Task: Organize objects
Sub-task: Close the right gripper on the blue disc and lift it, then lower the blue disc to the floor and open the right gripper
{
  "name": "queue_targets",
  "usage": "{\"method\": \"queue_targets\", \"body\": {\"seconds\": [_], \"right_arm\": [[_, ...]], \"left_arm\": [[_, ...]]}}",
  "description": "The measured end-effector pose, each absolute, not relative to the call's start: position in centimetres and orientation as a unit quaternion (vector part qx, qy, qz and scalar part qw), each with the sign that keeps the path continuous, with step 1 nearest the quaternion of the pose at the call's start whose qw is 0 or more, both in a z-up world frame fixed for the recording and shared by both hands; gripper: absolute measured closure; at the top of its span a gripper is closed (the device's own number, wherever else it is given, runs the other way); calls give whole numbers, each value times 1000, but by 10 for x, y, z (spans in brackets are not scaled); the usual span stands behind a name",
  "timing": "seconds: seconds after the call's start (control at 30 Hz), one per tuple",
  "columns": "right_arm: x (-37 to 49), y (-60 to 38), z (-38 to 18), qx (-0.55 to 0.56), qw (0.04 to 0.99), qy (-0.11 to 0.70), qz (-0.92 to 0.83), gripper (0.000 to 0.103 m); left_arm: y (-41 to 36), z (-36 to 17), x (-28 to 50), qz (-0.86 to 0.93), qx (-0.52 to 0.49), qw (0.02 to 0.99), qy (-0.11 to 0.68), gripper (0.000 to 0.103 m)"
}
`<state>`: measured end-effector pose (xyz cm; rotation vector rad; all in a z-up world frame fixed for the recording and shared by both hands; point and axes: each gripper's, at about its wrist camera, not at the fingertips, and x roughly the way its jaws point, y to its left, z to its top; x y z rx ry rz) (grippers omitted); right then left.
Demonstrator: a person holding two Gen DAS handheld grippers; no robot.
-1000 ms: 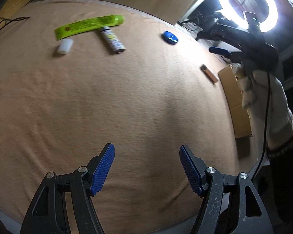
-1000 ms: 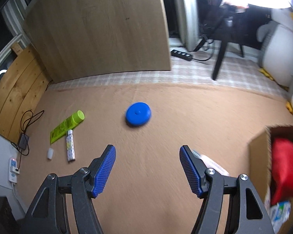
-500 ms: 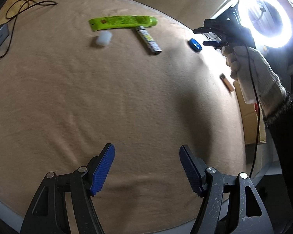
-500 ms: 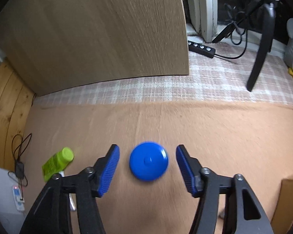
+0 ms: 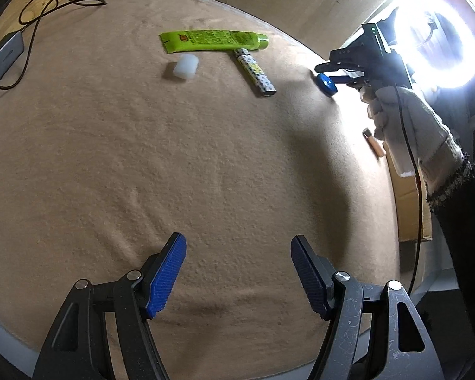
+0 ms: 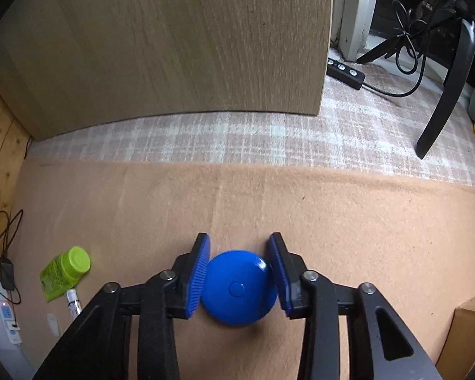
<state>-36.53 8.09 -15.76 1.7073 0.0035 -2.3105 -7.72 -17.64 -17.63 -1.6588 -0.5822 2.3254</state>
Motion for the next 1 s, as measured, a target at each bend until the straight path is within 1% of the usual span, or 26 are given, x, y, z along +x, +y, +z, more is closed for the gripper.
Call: {"method": "queue_targets", "body": {"seconds": [0.13,0.3,0.63,0.83,1.0], "right_arm": [[-351,79,-157,585,144,23,-798,69],[-324,85,-158,588,163,20,-792,69],[-226,99,-157,577,203,44,-790,69],[-171,125,-159,570,221,22,-791,69],[-137,135,-158,563,235,34,-792,69]], "left_arm": [[-168,-173,-79,794,-563,120,-195,31],[-155,-168,-81,796,-561,131,-187,31],[-118,-158,-84,797,-558,168,-160,31],[-98,-156,-81,795,-560,183,-144,31],[-84,-156,-80,793,-563,193,-129,31]]}}
